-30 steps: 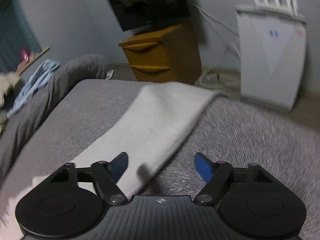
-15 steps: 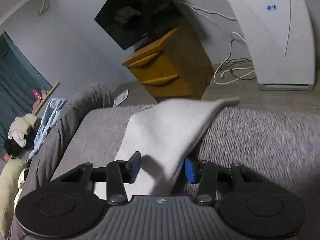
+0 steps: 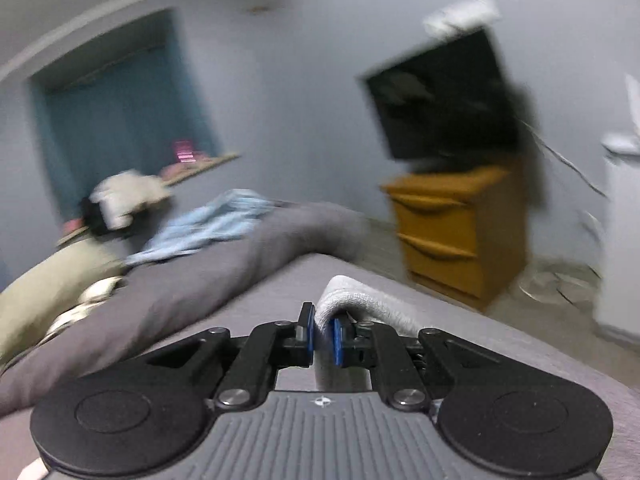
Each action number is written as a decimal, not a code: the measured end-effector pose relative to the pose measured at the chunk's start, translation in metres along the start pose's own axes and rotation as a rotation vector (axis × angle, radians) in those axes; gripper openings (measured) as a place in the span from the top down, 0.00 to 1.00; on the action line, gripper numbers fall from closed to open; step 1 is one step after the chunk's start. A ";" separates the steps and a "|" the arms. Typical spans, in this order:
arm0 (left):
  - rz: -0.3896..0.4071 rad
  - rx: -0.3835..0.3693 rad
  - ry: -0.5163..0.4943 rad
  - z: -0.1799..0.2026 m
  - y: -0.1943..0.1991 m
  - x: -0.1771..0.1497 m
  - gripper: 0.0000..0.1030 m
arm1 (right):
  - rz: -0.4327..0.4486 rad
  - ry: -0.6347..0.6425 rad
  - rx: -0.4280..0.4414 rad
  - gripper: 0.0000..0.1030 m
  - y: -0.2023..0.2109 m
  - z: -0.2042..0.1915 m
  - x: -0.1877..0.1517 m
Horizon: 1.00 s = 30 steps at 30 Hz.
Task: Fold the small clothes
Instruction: 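Grasp the sweatshirt sleeve cuff with the right gripper, then carry the sleeve across the sweatshirt body with the right gripper and release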
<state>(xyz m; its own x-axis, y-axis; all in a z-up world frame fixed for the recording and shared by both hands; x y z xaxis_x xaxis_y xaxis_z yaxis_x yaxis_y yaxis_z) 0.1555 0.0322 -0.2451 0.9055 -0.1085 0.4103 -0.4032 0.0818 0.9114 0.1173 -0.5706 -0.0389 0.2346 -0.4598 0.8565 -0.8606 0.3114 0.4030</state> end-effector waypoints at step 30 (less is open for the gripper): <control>0.134 -0.140 -0.050 0.060 0.044 0.067 0.04 | -0.451 0.610 0.472 0.49 0.067 -0.287 -0.252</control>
<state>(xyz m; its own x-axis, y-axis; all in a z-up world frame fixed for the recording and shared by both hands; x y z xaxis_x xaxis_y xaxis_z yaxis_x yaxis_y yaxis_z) 0.1901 -0.0305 -0.1755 0.8358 -0.1357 0.5320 -0.4943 0.2355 0.8368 0.1299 -0.1955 -0.1347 0.6795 0.1082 0.7257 -0.6933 -0.2288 0.6833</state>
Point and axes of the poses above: each gripper's, at about its wrist camera, not at the fingertips, and y roughly against the way its jaws point, z to its right, x to its top, the point moved 10 cm from there along -y, roughly the way its jaws point, and after that the axes turned 14 degrees about -z, right-handed, at the moved point
